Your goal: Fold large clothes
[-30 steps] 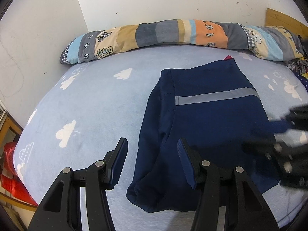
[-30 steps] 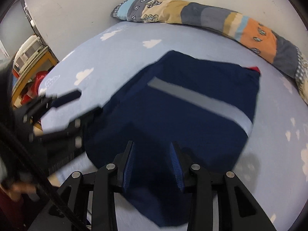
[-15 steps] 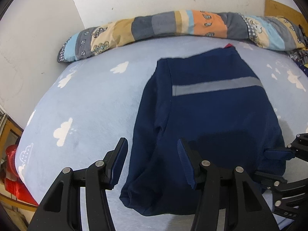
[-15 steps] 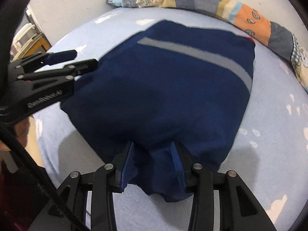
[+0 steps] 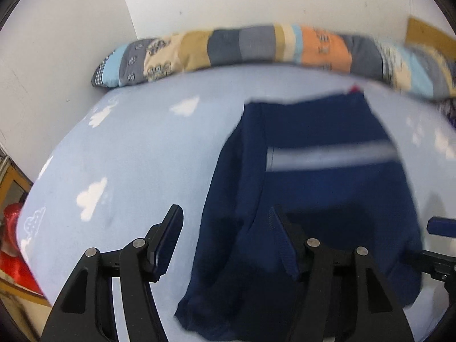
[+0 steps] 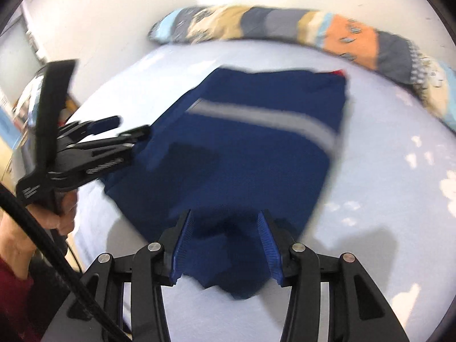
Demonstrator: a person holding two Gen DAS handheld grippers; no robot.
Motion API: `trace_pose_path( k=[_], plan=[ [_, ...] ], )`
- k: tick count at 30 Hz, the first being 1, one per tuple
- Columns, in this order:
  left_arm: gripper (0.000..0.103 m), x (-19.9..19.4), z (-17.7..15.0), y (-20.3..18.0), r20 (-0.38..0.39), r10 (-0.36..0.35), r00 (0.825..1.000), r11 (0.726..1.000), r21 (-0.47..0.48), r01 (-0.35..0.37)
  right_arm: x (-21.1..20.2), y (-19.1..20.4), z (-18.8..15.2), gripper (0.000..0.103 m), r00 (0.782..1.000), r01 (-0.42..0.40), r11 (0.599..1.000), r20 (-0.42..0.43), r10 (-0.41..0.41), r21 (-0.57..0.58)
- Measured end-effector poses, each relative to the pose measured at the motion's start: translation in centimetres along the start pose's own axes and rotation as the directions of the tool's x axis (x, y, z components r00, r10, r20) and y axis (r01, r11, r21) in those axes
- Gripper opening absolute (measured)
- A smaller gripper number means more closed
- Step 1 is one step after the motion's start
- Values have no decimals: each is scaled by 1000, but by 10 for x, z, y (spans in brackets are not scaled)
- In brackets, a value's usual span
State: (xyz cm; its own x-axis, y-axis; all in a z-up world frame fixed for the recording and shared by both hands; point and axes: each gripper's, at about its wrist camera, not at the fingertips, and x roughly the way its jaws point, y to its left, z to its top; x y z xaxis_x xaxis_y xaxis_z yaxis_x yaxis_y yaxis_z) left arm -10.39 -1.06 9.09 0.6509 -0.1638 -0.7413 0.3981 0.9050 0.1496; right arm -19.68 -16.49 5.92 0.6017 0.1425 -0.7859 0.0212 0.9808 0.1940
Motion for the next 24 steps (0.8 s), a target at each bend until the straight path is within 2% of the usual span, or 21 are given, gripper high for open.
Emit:
trace_pose_path(
  k=[2,5,7,9,11,13,15,18,20,22,23,24],
  plan=[
    [62,9,12,-6,-9,-37,999,999,-23,36,-1,-15,6,52,999,29,998,12,-29,51],
    [62,35,25,-19,-54,-45,998,999,-24,44,8,-40,10,52,999,30,988,-16,-28,150],
    [62,61,32,-24,-95,-49,994,999,-16,48,15,-49,6,52,999,9,980,-49,0,198],
    [64,95,28,-26,-186,-60,981,998,-30,56,28,-51,0,52,995,-20,977,-94,41,214],
    [65,110,25,-25,-221,-100,970,994,-74,86,39,-48,-5,62,990,-10,981,-132,37,196],
    [64,107,29,-25,-226,-104,969,994,-64,92,41,-54,-8,62,988,-27,976,-143,59,216],
    [63,92,35,-19,-187,-137,973,989,-80,124,33,-65,-7,62,988,-54,968,-125,87,246],
    [63,67,41,-14,-126,-151,981,987,-76,142,12,-73,-3,63,995,-39,964,-82,63,262],
    [63,55,40,-13,-115,-162,980,986,-48,157,-1,-70,-2,62,992,-87,959,-60,107,270],
    [63,49,36,-15,-119,-171,978,985,-14,171,-12,-54,-5,53,992,-103,968,-54,118,228],
    [63,46,32,-17,-123,-175,977,984,14,178,-19,-41,-14,37,990,-123,973,-50,135,197],
    [63,46,26,-19,-130,-171,977,983,49,178,-22,-29,-19,28,986,-142,977,-60,153,160]
  ],
)
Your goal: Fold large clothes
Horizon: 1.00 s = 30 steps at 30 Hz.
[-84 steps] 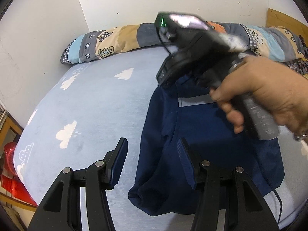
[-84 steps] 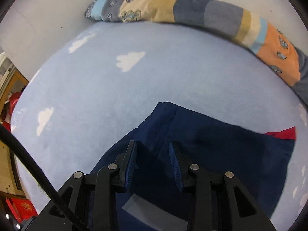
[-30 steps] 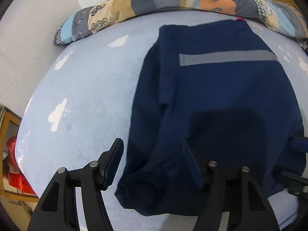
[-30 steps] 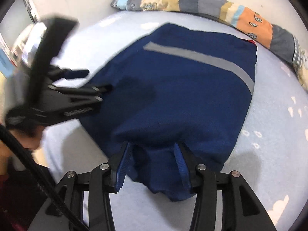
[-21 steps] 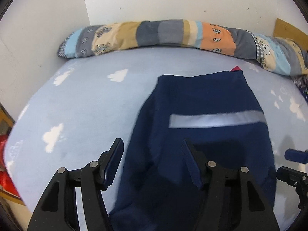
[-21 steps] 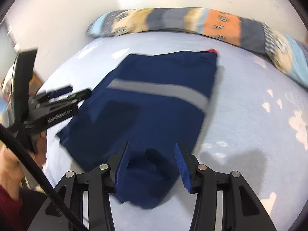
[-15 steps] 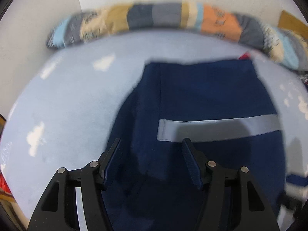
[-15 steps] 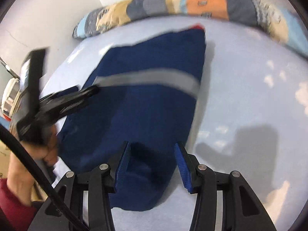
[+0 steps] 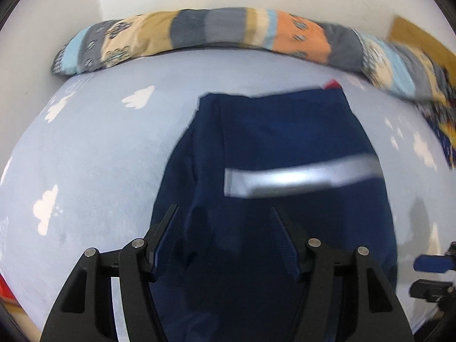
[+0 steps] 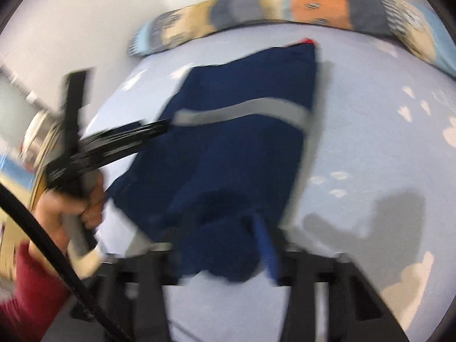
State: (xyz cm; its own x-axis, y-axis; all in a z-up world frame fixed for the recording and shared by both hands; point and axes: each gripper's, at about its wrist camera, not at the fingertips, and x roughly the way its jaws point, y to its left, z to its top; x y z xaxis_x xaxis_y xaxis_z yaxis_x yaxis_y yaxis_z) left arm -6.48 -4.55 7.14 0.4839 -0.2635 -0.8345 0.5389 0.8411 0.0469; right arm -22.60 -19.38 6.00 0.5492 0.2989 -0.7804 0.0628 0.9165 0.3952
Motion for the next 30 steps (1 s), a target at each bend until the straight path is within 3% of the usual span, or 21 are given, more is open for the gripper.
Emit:
trace_pose_path(
  k=[3,6,11,14,18,22,24,26,30],
  plan=[
    [63,10,-17,4,-43,54,998,997,59,-52,6,22,-21,20,999,4,994,-47,-9,-105],
    [67,30,-23,20,-101,46,994,999,19,-44,28,32,-39,20,995,31,987,-89,-45,-160],
    [70,33,-18,23,-104,57,993,998,-9,-58,39,23,-36,20,988,-30,993,-153,13,-110],
    [69,19,-14,24,-71,23,997,999,-31,-25,26,20,-31,19,993,-60,995,-111,51,-81],
    [69,11,-2,23,-15,20,1000,997,-77,-21,13,17,2,23,994,105,989,35,-102,-106],
    [69,26,15,17,-19,7,1000,990,-137,-10,27,4,51,24,983,157,987,100,-153,-40],
    [69,38,14,12,-46,23,999,989,-147,-30,48,-8,68,33,979,191,982,71,-190,-12],
    [69,56,11,14,-99,17,995,988,-148,-32,69,-19,70,37,984,175,985,44,-175,13],
    [69,47,13,15,-83,2,997,993,-119,-12,73,-27,69,38,988,149,988,29,-150,44]
  ],
)
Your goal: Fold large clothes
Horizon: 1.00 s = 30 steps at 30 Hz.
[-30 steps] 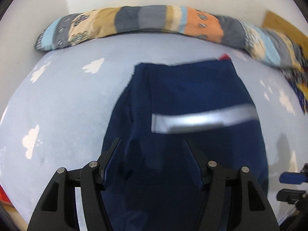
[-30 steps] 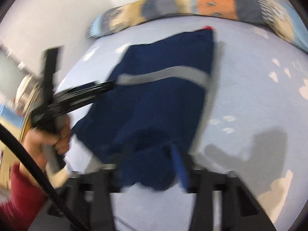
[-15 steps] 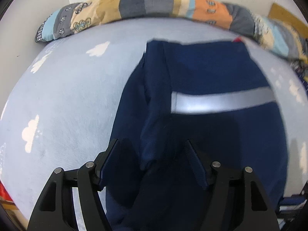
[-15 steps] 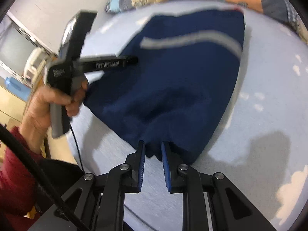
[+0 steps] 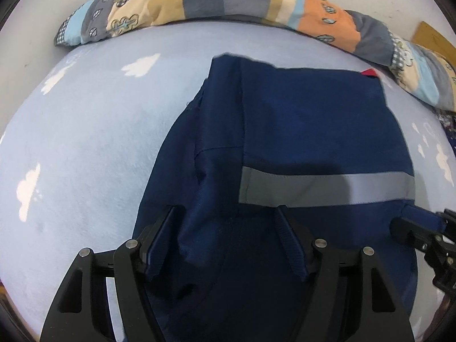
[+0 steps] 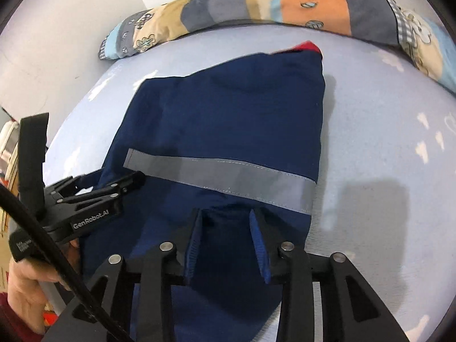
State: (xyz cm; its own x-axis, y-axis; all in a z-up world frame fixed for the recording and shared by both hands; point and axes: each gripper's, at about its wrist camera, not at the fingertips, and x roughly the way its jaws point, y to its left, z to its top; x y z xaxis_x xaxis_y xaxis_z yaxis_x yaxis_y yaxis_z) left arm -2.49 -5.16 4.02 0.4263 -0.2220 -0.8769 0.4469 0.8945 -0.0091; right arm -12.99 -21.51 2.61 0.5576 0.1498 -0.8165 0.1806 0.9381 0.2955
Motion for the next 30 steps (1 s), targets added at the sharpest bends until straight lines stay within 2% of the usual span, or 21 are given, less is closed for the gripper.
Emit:
trace_pose_path(
  k=[2,3,6,8,10,13,16,19,22,24,26,30],
  plan=[
    [69,-16,3,5,25,-26,999,1000,4,25,-16,-4,0,41,998,-57,998,24,56,25],
    [69,-23,3,8,40,-24,999,1000,5,23,-26,-9,-2,46,995,-93,995,41,91,45],
    [69,-39,1,22,59,-18,998,1000,2,17,-48,-21,-9,55,994,-83,995,69,80,48],
    [69,-38,-2,34,37,9,999,1000,-14,-8,-56,-29,-17,55,995,-68,996,70,65,54],
    [69,-36,-3,49,23,15,1000,999,-51,-13,-58,-40,-21,56,995,-91,991,57,86,98],
    [71,-28,-5,72,-15,-13,1000,994,-108,11,-52,-55,-26,64,985,-174,967,45,169,185],
    [80,-17,-6,97,-64,-115,991,973,-208,99,-42,-66,-27,67,973,-228,941,32,227,251],
    [81,-2,-13,117,-100,-263,960,921,-323,218,-36,-74,-29,68,959,-277,908,33,281,313],
    [81,17,-20,128,-133,-417,899,850,-407,334,-33,-75,-31,69,958,-280,904,30,286,324],
    [83,22,-23,129,-133,-444,886,835,-419,356,-32,-73,-32,69,958,-276,906,23,284,321],
    [89,27,-25,130,-124,-490,863,804,-446,393,-30,-72,-33,69,957,-281,906,19,291,317],
    [90,37,-22,126,-107,-551,827,762,-468,447,-27,-75,-36,69,958,-275,906,12,286,322]
  ],
)
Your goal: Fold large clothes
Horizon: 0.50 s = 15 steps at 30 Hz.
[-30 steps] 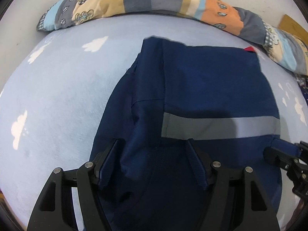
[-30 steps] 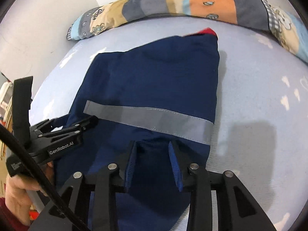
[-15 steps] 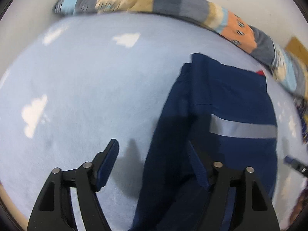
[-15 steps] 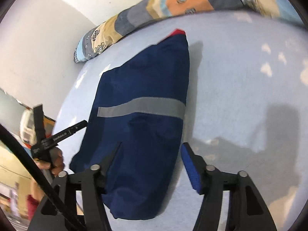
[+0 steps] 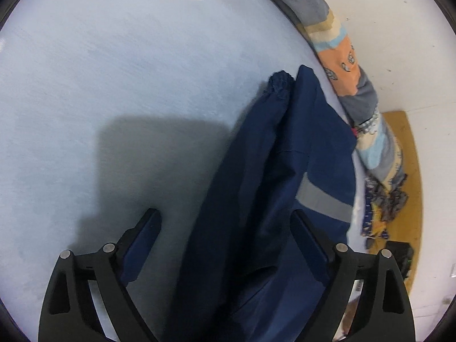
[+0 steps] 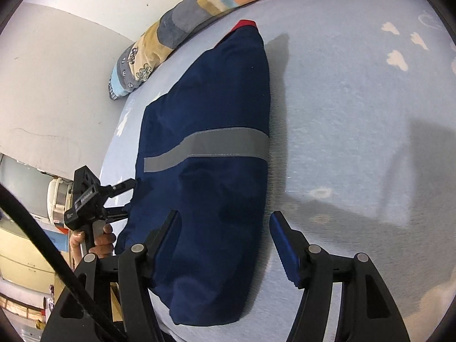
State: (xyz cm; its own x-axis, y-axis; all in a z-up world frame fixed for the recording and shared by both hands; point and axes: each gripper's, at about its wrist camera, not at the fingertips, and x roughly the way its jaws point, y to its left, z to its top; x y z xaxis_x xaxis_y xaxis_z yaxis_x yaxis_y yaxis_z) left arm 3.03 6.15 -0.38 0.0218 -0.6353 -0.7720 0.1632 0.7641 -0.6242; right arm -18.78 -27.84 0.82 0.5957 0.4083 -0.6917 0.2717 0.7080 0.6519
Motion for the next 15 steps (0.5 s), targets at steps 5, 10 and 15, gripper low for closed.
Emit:
trace_pose_path(
  k=[5,10,15],
  plan=[
    [90,20,0,-16,-73,-118,990,993,16,119,-2,-8,-2,69,1000,-20,1000,2,20,22],
    [90,39,-4,-38,-129,-149,980,987,49,156,1,-16,-4,69,1000,-21,999,-2,21,29],
    [85,39,-6,-46,-130,-175,976,982,51,183,11,-26,0,69,997,-70,996,-6,70,62]
  ],
)
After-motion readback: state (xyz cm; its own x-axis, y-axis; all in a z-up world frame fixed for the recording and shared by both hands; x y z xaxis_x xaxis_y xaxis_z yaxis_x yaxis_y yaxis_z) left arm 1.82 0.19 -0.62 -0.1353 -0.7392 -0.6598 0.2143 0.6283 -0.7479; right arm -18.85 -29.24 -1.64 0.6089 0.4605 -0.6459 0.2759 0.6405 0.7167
